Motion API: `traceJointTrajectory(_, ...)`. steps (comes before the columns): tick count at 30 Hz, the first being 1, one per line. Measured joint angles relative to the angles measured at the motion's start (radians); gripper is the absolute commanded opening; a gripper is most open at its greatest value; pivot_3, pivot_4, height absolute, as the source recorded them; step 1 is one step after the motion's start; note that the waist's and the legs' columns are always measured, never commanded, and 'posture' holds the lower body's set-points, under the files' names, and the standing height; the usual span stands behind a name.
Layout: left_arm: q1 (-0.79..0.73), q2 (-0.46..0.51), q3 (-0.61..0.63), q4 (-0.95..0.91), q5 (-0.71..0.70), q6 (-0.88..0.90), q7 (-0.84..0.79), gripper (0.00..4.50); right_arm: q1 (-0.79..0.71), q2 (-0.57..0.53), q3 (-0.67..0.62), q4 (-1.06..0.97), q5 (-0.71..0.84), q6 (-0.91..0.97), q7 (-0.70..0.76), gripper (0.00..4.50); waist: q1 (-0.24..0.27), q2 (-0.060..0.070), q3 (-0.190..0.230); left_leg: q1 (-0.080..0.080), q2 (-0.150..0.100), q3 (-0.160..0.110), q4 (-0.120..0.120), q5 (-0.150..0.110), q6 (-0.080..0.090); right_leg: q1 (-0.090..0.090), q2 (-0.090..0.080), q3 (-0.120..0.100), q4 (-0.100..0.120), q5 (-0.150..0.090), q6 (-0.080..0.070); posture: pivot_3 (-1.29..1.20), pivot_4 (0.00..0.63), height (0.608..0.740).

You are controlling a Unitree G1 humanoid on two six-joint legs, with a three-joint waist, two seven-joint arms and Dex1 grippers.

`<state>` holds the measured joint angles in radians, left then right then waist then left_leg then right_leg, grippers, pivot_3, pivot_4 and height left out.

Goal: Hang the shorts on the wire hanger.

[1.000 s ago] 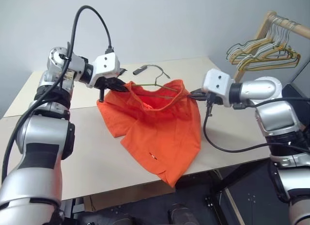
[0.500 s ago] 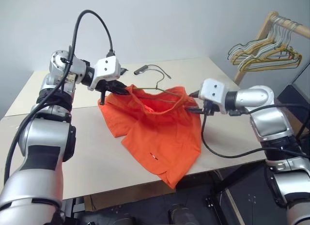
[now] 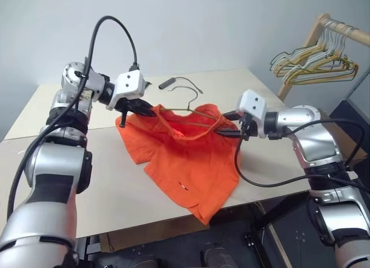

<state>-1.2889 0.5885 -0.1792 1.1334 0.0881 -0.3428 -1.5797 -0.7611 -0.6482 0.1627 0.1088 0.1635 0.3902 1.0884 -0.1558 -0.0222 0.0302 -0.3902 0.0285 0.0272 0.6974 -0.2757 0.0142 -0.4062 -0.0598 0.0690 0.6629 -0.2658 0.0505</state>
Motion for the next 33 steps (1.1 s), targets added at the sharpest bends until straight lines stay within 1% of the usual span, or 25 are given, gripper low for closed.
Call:
traceJointTrajectory(3, 0.005, -0.012, 0.000, -0.010, -0.001, 0.001, -0.004, 0.00, 0.000, 0.007, 0.000, -0.012, 0.017, 0.025, 0.001, 2.69, 0.001, 0.000, 0.000, 0.000, 0.000, 0.000, 0.000, 0.000, 0.000, 0.000, 0.000, 0.000, 0.000, 0.000, 0.000, -0.13, 0.000, 0.740)
traceJointTrajectory(4, 0.005, -0.014, 0.000, -0.013, -0.004, 0.002, -0.005, 0.00, 0.000, 0.007, 0.000, -0.019, 0.017, 0.026, 0.003, 2.52, 0.001, 0.000, 0.000, 0.000, 0.000, 0.000, 0.000, 0.000, 0.000, 0.000, 0.000, 0.000, 0.000, 0.000, 0.000, -0.13, 0.000, 0.740)
traceJointTrajectory(6, 0.005, -0.019, 0.003, -0.021, -0.011, 0.011, -0.004, 0.00, 0.000, 0.006, 0.001, -0.027, 0.017, 0.029, 0.010, 2.11, 0.000, 0.000, 0.000, 0.000, 0.000, 0.000, 0.000, 0.000, 0.000, 0.000, 0.000, 0.000, 0.000, 0.000, 0.000, -0.13, 0.000, 0.740)
traceJointTrajectory(11, 0.005, -0.021, 0.006, -0.021, -0.011, 0.019, 0.007, 0.00, 0.000, 0.005, 0.003, -0.033, 0.017, 0.048, 0.019, 0.35, 0.000, 0.000, 0.000, 0.000, 0.000, 0.000, 0.000, 0.000, 0.000, 0.000, 0.000, 0.000, 0.000, 0.000, 0.000, -0.13, 0.000, 0.740)
traceJointTrajectory(12, 0.005, -0.021, 0.006, -0.021, -0.011, 0.019, 0.008, 0.00, 0.000, 0.004, 0.004, -0.034, 0.017, 0.049, 0.020, 0.06, 0.000, 0.000, 0.000, 0.000, 0.000, 0.000, 0.000, 0.000, 0.000, 0.000, 0.000, 0.000, 0.000, 0.000, 0.000, -0.13, 0.000, 0.740)
traceJointTrajectory(15, 0.005, -0.020, 0.006, -0.019, -0.010, 0.012, 0.022, 0.00, 0.000, 0.004, 0.005, -0.036, 0.017, 0.053, 0.020, 0.02, -0.001, 0.000, 0.000, 0.000, 0.000, 0.000, 0.000, 0.000, 0.000, 0.000, 0.000, 0.000, 0.000, 0.000, 0.000, -0.13, 0.000, 0.740)
traceJointTrajectory(17, 0.005, -0.021, 0.006, -0.013, -0.010, 0.011, 0.041, 0.64, -0.002, 0.004, 0.005, -0.035, 0.017, 0.053, 0.016, 0.02, -0.001, 0.000, 0.000, 0.000, 0.000, 0.000, 0.000, 0.000, 0.000, 0.000, 0.000, 0.000, 0.000, 0.000, 0.000, -0.13, 0.000, 0.740)
traceJointTrajectory(18, 0.005, -0.024, 0.010, -0.006, -0.011, 0.012, 0.063, 0.83, -0.005, 0.004, 0.005, -0.033, 0.017, 0.055, 0.016, 0.02, -0.001, 0.000, 0.000, 0.000, 0.000, 0.000, 0.000, 0.000, 0.000, 0.000, 0.000, 0.000, 0.000, 0.000, 0.000, -0.13, 0.000, 0.740)
traceJointTrajectory(21, 0.005, -0.025, 0.042, 0.014, -0.019, 0.014, 0.112, 1.82, -0.006, -0.006, -0.002, -0.021, 0.017, 0.065, 0.007, 0.02, 0.000, 0.000, 0.000, 0.000, 0.000, 0.000, 0.000, 0.000, 0.000, 0.000, 0.000, 0.000, 0.000, 0.000, 0.000, -0.14, 0.000, 0.740)
traceJointTrajectory(25, -0.011, -0.027, 0.100, 0.022, -0.062, 0.033, 0.124, 3.15, -0.007, -0.026, -0.032, -0.015, 0.019, 0.099, -0.012, 0.02, 0.000, 0.000, 0.000, 0.000, 0.000, 0.000, 0.000, 0.000, 0.000, 0.000, 0.000, 0.000, 0.000, 0.000, 0.000, -0.14, 0.000, 0.740)
traceJointTrajectory(29, -0.022, -0.015, 0.113, 0.022, -0.067, 0.033, 0.135, 4.40, -0.007, -0.048, -0.068, -0.009, 0.032, 0.127, -0.031, 0.02, -0.001, 0.000, 0.000, 0.000, 0.000, 0.000, 0.000, 0.000, 0.000, 0.000, 0.000, 0.000, 0.000, 0.000, 0.000, -0.15, 0.000, 0.740)
traceJointTrajectory(30, -0.022, -0.009, 0.118, 0.022, -0.067, 0.033, 0.151, 4.50, -0.007, -0.060, -0.083, -0.008, 0.040, 0.144, -0.038, 0.02, -0.001, 0.000, 0.000, 0.000, 0.000, 0.000, 0.000, 0.000, 0.000, 0.000, 0.000, 0.000, 0.000, 0.000, 0.000, -0.16, 0.000, 0.740)
traceJointTrajectory(33, -0.023, 0.007, 0.165, 0.021, -0.092, 0.049, 0.203, 4.50, 0.004, -0.111, -0.155, -0.017, 0.056, 0.215, -0.086, 0.02, 0.000, 0.000, 0.000, 0.000, 0.000, 0.000, 0.000, 0.000, 0.000, 0.000, -0.001, 0.000, 0.000, 0.000, 0.000, -0.16, 0.000, 0.740)
